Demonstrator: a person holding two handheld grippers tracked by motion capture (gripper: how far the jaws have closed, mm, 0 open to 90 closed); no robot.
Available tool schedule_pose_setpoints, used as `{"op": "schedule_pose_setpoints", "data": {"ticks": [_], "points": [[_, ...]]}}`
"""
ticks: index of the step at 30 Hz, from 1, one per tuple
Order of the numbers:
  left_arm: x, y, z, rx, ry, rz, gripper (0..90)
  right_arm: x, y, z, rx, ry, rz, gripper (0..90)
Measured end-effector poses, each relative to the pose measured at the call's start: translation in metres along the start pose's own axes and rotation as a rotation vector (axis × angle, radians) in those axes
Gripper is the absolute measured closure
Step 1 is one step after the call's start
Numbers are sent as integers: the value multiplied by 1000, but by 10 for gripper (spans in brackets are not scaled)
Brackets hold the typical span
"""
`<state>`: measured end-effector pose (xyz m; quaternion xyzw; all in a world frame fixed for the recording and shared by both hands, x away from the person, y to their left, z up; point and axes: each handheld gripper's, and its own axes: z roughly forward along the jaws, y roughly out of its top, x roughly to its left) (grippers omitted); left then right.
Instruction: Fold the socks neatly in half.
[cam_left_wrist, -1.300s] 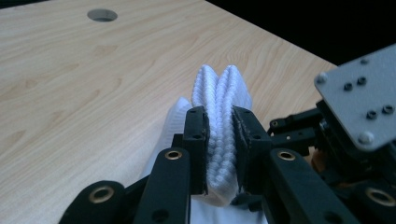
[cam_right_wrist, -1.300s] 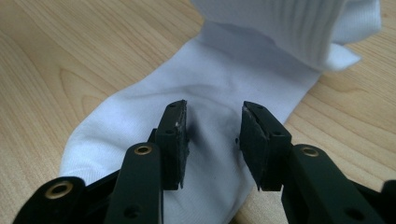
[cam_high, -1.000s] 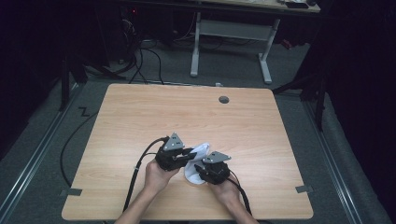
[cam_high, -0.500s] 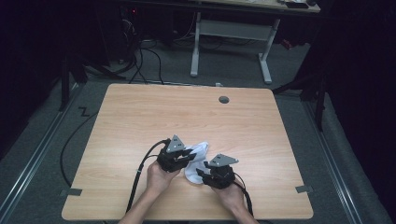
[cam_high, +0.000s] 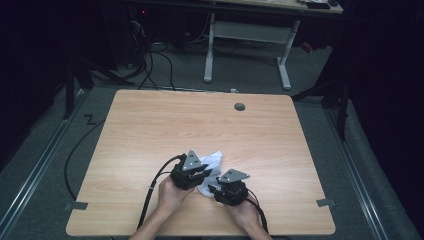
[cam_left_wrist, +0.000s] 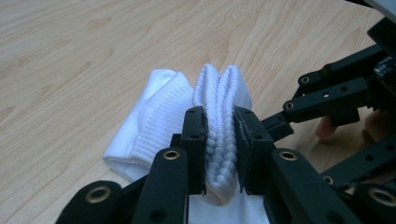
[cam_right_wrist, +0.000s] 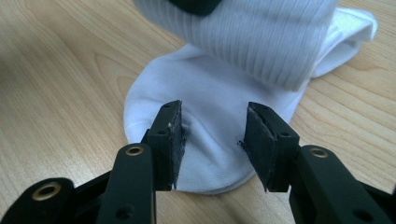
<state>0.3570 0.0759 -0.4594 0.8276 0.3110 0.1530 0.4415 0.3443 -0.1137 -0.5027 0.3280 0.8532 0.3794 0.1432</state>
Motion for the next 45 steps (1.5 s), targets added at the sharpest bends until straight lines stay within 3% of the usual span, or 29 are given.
{"op": "schedule_pose_setpoints", "data": {"ticks": [11,22,26,32,45], "points": [[-6,-12,5,27,-7,-8,728,1,2,1,3,-3,1,557],[-8,-20,5,53,-12,-17,578,1,-1,-12,-14,4,1,532],[-10,-24,4,64,-11,-15,520,0,-3,-28,-58,5,-8,563],[-13,-29,4,72,-12,-13,474,-11,1,-49,-143,4,32,589],[-14,-37,-10,43,-25,-66,448,-10,23,-33,-146,23,25,640]]}}
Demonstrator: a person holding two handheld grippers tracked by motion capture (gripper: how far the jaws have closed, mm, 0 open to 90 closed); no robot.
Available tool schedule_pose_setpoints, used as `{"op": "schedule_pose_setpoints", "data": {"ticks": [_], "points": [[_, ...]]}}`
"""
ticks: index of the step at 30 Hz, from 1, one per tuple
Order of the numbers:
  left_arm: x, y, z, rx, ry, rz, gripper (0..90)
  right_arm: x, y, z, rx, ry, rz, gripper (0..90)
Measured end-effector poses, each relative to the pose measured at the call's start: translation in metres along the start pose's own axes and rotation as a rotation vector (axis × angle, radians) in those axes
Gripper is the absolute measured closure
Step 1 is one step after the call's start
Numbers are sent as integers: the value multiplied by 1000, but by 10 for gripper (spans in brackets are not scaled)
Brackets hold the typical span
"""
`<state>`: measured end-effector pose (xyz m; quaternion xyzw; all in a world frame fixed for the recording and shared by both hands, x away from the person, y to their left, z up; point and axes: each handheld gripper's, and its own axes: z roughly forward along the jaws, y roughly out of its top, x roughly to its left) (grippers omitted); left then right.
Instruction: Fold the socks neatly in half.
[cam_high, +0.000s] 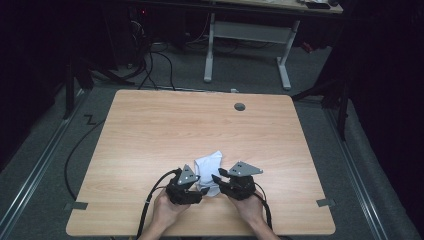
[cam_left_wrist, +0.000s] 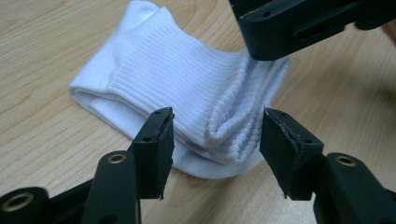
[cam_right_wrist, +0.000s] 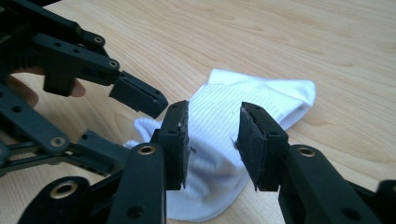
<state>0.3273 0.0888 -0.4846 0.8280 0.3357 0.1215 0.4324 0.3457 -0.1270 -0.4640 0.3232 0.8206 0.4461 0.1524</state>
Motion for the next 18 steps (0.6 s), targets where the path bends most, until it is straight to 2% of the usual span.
{"op": "schedule_pose_setpoints", "data": {"ticks": [6,10,15,18], "points": [[2,1,-11,-47,-3,-36,445,3,-5,7,60,24,-13,662],[6,4,-7,-39,8,-58,451,9,-16,14,112,35,-31,666],[15,5,4,-12,36,-94,463,11,-20,17,115,48,-26,661],[19,5,11,10,60,-110,471,11,-22,17,117,45,-41,657]]}}
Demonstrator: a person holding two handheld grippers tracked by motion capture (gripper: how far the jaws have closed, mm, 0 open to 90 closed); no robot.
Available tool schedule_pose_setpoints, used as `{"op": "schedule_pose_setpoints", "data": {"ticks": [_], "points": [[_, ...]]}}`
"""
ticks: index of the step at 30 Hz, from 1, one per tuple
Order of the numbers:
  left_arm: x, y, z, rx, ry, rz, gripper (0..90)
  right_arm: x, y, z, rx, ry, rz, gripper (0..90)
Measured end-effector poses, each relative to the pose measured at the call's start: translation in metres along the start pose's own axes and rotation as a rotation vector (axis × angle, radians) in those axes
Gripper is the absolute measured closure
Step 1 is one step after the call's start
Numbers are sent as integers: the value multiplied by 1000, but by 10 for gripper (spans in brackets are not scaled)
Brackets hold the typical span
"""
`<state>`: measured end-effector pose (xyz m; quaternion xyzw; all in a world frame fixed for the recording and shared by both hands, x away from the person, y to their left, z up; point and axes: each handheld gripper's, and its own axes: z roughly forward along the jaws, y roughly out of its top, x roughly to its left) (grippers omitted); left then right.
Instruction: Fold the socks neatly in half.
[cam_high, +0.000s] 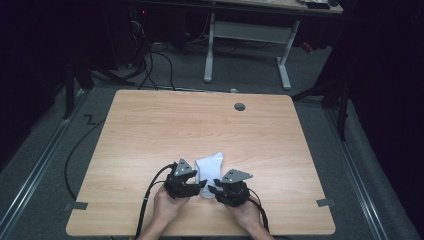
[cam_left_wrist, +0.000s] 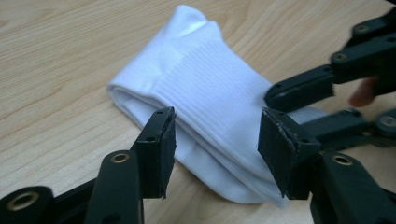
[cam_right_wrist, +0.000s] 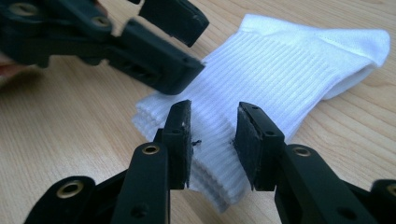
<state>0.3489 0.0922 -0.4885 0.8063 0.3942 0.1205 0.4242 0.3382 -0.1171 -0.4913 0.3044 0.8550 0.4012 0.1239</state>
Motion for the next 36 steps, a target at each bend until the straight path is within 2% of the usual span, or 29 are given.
{"op": "schedule_pose_setpoints", "data": {"ticks": [4,7,10,12,17,22,29,36], "points": [[1,-3,11,44,18,-2,474,-2,-3,1,-6,5,16,650],[4,-1,11,48,25,-10,473,-1,-3,2,-6,0,15,646],[8,3,11,30,32,-32,466,0,-3,2,-4,-10,1,643],[11,9,13,35,30,-51,467,0,-3,2,2,-6,7,640],[18,25,20,35,55,-64,456,0,-4,2,-7,-8,12,636],[30,38,27,26,50,-117,445,0,-4,2,-7,-13,-2,633],[37,56,44,88,73,-103,426,1,-4,2,-8,-18,-1,629],[46,53,57,143,120,-86,419,1,-4,2,-7,-21,-8,629]]}}
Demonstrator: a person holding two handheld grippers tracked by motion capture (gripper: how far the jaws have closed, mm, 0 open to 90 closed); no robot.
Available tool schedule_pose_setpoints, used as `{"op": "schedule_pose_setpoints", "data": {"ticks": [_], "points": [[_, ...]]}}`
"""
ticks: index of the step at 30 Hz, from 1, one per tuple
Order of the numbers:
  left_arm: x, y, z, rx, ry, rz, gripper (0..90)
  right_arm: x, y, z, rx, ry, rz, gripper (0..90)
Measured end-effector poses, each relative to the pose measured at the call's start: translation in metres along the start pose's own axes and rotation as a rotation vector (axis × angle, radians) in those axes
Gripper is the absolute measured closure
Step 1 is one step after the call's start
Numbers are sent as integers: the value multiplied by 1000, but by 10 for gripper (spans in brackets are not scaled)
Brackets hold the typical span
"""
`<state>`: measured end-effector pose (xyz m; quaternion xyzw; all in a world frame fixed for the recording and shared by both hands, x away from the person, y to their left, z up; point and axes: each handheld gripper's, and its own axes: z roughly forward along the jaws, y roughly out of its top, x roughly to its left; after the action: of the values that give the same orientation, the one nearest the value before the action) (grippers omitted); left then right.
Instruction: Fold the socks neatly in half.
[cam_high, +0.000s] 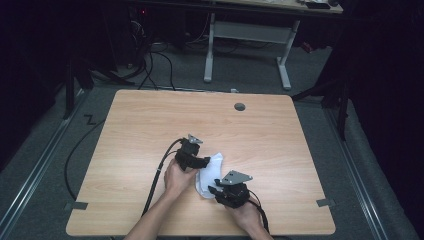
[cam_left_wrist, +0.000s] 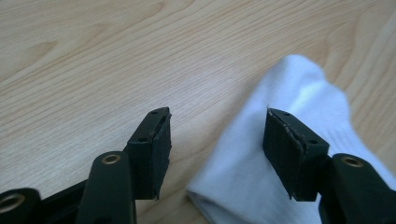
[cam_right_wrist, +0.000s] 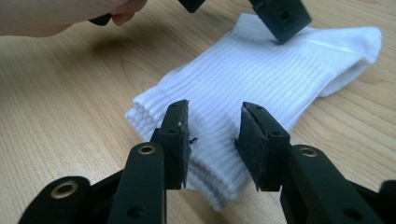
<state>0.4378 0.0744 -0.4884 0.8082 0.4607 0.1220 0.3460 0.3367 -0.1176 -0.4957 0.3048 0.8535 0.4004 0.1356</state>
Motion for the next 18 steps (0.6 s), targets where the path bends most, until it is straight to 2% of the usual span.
{"op": "schedule_pose_setpoints", "data": {"ticks": [2,9,18], "points": [[2,-1,2,10,2,8,404,0,0,0,1,-2,0,629],[5,-2,3,-1,3,32,393,0,-1,0,-6,0,13,629],[10,-2,-1,10,-28,29,514,-1,0,1,4,8,11,629]]}}
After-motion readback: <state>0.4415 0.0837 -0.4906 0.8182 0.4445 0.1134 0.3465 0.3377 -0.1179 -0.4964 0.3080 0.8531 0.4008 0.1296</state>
